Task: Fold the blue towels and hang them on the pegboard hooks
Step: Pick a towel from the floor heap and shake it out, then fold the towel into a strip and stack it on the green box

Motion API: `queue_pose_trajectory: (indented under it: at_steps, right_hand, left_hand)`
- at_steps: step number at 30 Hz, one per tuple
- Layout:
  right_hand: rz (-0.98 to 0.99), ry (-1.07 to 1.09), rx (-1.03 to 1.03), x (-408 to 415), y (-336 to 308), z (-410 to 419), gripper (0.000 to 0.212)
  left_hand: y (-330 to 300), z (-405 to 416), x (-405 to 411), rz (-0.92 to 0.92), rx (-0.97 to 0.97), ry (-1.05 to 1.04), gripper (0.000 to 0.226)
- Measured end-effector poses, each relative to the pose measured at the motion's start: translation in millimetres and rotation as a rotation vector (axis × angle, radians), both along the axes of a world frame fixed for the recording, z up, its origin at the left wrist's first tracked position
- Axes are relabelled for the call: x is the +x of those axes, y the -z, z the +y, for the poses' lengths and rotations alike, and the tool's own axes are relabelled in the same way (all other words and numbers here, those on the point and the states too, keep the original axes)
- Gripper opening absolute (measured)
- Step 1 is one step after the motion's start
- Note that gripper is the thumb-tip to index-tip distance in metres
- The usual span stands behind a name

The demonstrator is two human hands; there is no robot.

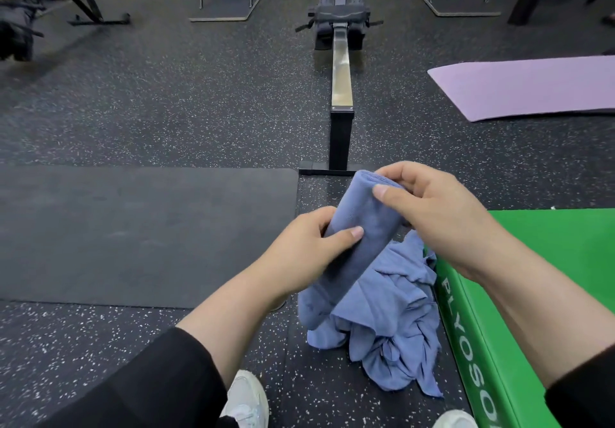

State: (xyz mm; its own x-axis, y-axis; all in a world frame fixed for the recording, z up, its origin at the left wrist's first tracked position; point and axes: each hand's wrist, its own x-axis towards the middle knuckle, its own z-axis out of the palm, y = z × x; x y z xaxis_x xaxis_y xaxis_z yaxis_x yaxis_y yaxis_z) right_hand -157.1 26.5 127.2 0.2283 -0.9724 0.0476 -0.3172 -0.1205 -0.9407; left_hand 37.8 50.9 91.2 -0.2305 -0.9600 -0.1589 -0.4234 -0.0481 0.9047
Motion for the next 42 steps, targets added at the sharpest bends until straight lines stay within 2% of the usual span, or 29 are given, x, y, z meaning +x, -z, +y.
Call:
queue_pose_trajectory:
  at_steps: [3,5,10,15,21,25,27,31,36,42]
  right_hand:
    - [0.173,-0.034,-0.039,-2,-12,6,0.025]
    - [0.242,-0.035,-0.086,-2,-17,8,0.013]
    - [0.168,0.017,-0.083,-14,-16,5,0.006]
    - [0.059,0.174,-0.037,-32,-10,3,0.015]
    - [-0.042,0.275,0.035,-45,0,2,0.015]
    - [-0.129,0.325,0.099,-51,7,2,0.015]
    - [-0.159,0.340,0.109,-54,5,1,0.015]
    - [-0.131,0.352,0.146,-61,8,1,0.015]
    - [-0.096,0.430,0.194,-85,16,1,0.014]
    - [-0.075,0.550,0.255,-139,28,11,0.014]
  left_hand:
    - [-3,3,-1,0.060,-0.030,0.016,0.028]
    - [-3,5,-1,0.101,0.012,0.031,0.033]
    - [1,10,1,0.077,0.091,0.068,0.048]
    - [-2,16,4,-0.030,0.063,0.063,0.033]
    - [5,22,10,-0.093,0.163,0.090,0.029]
    - [8,24,14,-0.065,0.183,0.107,0.027]
    - [11,24,18,-0.109,0.180,0.135,0.029]
    - [20,22,25,-0.177,0.194,0.104,0.031]
    - [25,17,30,-0.193,0.245,0.015,0.023]
    - [19,12,1,-0.103,0.217,0.013,0.017]
